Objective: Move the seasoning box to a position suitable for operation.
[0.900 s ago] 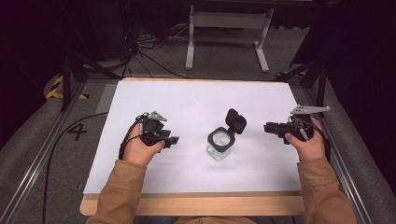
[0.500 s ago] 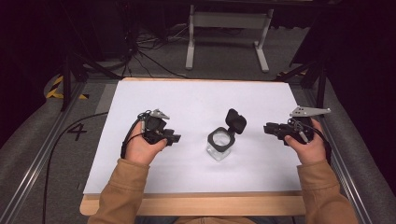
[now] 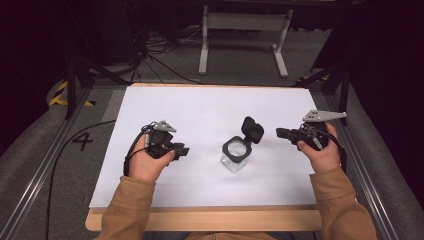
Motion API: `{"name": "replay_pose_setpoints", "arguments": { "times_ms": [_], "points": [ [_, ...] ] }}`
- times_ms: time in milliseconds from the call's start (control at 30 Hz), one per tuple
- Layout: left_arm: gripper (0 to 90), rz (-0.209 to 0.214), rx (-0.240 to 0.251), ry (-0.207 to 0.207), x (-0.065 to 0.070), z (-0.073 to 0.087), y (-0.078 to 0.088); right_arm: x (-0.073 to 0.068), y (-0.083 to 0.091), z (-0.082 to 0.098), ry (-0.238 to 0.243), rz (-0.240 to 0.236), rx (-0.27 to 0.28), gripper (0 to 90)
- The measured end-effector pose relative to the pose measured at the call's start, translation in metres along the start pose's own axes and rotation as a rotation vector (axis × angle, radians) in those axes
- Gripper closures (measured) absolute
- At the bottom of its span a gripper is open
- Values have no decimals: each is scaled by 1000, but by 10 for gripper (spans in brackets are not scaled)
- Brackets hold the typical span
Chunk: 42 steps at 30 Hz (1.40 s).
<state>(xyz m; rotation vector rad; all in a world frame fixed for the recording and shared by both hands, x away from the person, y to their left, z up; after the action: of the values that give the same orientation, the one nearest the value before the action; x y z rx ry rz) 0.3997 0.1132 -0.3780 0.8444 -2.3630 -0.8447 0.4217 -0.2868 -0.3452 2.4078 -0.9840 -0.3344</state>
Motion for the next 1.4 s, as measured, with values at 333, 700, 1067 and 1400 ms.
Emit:
{"name": "replay_pose_setpoints", "arguments": {
  "times_ms": [333,700,1067,1400],
  "points": [
    [893,153,154,-4,32,-11,-24,-6,-23,-10,20,-29,-9,900],
    [898,305,177,-95,80,-26,-76,-7,-25,-4,1,-4,38,900],
    [898,198,176,-180,94,-30,-101,-12,-30,-6,6,-26,67,900],
    [900,214,196,-144,93,-29,-104,-15,-26,-12,28,-23,112,900]
  ]
}}
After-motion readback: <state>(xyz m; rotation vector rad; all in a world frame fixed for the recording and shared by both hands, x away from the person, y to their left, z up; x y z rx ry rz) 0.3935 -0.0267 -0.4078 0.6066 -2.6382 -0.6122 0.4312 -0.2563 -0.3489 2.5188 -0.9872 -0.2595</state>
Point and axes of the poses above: each handheld gripper's, and its own axes: y roughly backward along the jaws, z roughly out of its underside, x roughly to its right, the point moved 3 cm from there along -y, roughly forward along the jaws, and after that the axes turned 2 degrees about y, right-handed, at the moved point
